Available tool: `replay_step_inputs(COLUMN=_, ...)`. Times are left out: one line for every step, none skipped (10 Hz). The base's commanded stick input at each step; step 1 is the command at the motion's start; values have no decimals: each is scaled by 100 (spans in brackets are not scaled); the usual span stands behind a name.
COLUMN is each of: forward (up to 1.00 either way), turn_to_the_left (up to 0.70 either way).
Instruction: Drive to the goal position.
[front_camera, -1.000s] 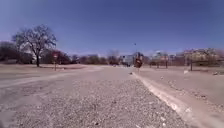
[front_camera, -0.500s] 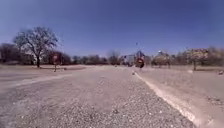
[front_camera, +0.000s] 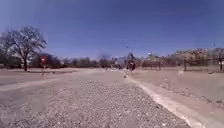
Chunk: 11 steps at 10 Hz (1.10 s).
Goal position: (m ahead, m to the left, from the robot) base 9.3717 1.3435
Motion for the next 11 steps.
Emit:
replay_step_inputs(forward=70, turn_to_the_left=0)
replay_step_inputs(forward=70, turn_to_the_left=0)
replay_step_inputs(forward=70, turn_to_the_left=0)
replay_step_inputs(forward=70, turn_to_the_left=0)
replay_step_inputs(forward=70, turn_to_the_left=0)
replay_step_inputs(forward=70, turn_to_the_left=0)
replay_step_inputs(forward=70, turn_to_the_left=0)
replay_step_inputs(forward=70, turn_to_the_left=0)
replay_step_inputs(forward=70, turn_to_the_left=0)
replay_step_inputs(forward=70, turn_to_the_left=0)
replay_step_inputs(forward=70, turn_to_the_left=0)
